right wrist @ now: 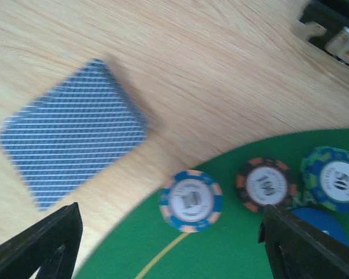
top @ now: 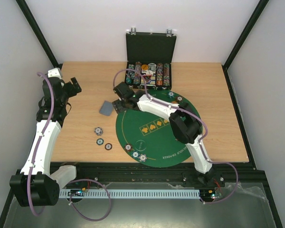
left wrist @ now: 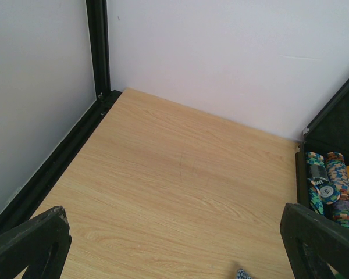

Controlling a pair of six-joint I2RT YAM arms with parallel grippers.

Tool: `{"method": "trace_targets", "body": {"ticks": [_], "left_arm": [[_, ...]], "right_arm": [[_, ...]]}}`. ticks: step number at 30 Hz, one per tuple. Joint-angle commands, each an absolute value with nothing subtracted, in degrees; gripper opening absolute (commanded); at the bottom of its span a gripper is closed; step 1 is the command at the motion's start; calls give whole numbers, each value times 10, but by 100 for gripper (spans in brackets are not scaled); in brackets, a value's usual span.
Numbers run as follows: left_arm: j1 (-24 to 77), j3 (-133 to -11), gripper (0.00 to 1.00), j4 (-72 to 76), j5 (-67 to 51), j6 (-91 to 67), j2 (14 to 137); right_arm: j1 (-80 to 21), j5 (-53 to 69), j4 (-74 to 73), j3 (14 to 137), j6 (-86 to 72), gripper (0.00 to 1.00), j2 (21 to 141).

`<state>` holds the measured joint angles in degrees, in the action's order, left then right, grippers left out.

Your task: Distribute texas hold em gaming equipment

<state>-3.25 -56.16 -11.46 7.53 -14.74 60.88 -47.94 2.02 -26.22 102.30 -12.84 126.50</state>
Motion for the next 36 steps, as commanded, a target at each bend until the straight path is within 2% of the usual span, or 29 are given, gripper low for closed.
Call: {"method": "trace_targets", "body": {"ticks": [1, 11, 21, 30, 36], "left_arm": [[-34, -556, 100, -106, 77, -143, 607], [-34, -556, 99, -105, 79, -144, 607], [-34, -557, 100, -105, 78, -144, 606], [-34, -556, 100, -106, 76, -144, 607], [-34, -557, 99, -105, 75, -144, 608]], "right_arm": [[-536, 3, -285, 1044, -102, 85, 1234], [-628, 44, -281, 1099, -92, 92, 1311], [-641, 66, -284, 1133, -90, 94, 1361], [-656, 70, -300, 1152, -77, 93, 1390], [-656, 64, -310, 1166, -79, 87, 1408]]}}
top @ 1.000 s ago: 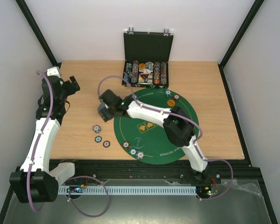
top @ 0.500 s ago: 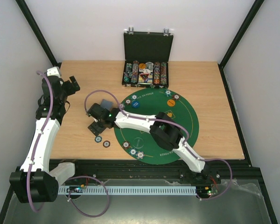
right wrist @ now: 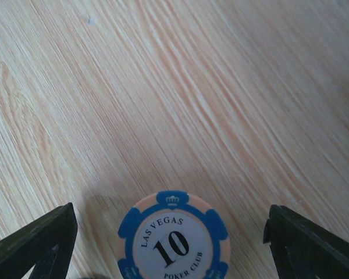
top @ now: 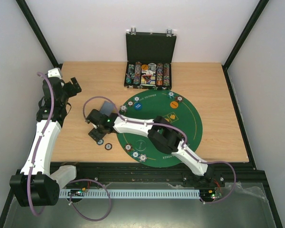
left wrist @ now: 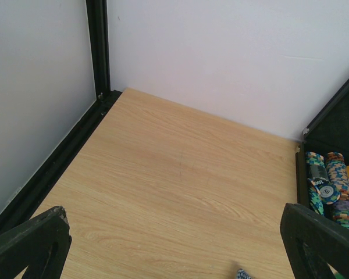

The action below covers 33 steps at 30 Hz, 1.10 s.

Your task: Distribute texas hold em gaming equipment

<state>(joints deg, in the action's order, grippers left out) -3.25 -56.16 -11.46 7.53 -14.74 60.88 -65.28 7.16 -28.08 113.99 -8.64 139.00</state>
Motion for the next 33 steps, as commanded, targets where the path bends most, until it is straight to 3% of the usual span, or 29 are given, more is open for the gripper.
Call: {"method": "trace_targets", "body": {"ticks": [1, 8, 33], "left_arm": [[-34, -557, 99, -105, 75, -145, 608], [-34, -557, 99, -106, 74, -144, 608], [-34, -557, 100, -105, 75, -145, 607]], "right_arm": [[-656, 62, -312, 1167, -79, 84, 1410], [-656, 56, -319, 1165, -87, 68, 1415], [-666, 38, -314, 1076, -97, 54, 1380]]}}
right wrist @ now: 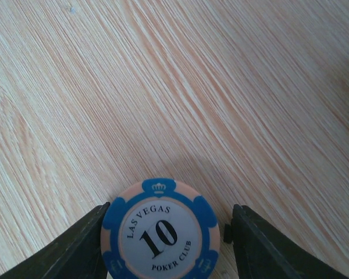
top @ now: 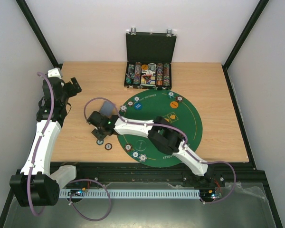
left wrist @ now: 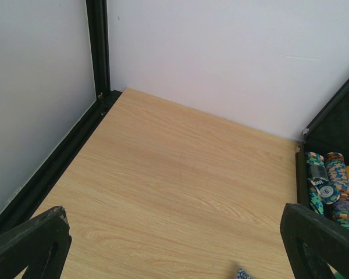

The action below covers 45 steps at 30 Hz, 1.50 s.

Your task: Distribute texas hold em gaming equipment

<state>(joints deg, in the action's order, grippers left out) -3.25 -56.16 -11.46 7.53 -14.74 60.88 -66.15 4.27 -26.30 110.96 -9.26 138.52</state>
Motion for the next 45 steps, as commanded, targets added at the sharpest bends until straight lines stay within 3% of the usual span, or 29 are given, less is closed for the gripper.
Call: {"method": "trace_targets", "body": {"ticks": [1, 9, 21, 35, 45], "left_arm": [[-34, -557, 99, -105, 75, -144, 607], [-34, -557, 100, -106, 75, -145, 607], [-34, -557, 100, -106, 76, -145, 606], [-34, -556, 99, -106, 77, -145, 605], [-34, -556, 99, -105, 78, -145, 604]], "right_arm": [[-666, 39, -314, 1073, -99, 54, 1379], [-666, 42, -308, 1065, -101, 48, 1380], [-667, 23, -262, 1032, -137, 28, 1344], [-666, -17, -244, 1082, -162, 28, 1298], [-654, -34, -232, 1051, -172, 27, 1265]]}}
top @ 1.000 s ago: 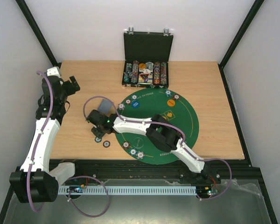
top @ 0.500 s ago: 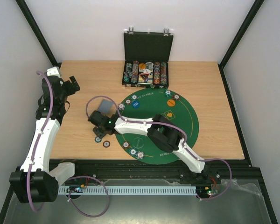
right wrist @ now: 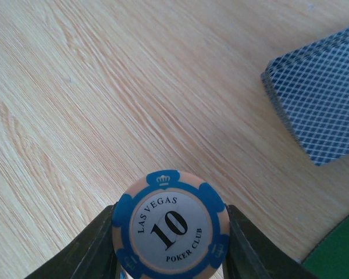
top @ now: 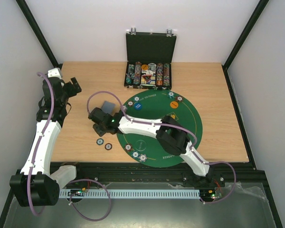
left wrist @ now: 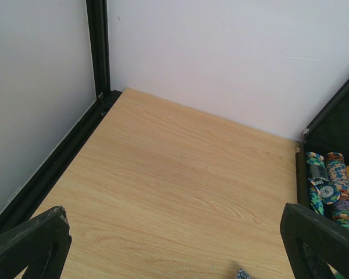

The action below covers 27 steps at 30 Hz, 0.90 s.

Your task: Distribute texas hold em gaming equipment

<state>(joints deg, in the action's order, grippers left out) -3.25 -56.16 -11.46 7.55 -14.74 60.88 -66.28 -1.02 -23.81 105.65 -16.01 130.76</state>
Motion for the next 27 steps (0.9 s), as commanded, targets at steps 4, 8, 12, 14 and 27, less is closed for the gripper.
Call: {"method": "trace_targets", "body": {"ticks": [4, 8, 12, 14, 27], "left_arm": [[-34, -556, 99, -105, 78, -145, 605], [-34, -556, 100, -106, 78, -145, 605], [-34, -556, 100, -105, 78, -145, 606], [-34, -556, 100, -105, 78, -145, 606], [-34, -556, 100, -105, 76, -144, 609]], "right_arm": [[-627, -33, -216, 1009, -179, 27, 1238], [-581, -33, -193, 938, -183, 27, 1194], [-516, -51, -174, 849, -182, 27, 1140], [-475, -46, -156, 799, -183, 28, 1111], [-390, -25, -131, 707, -179, 28, 1058]]}}
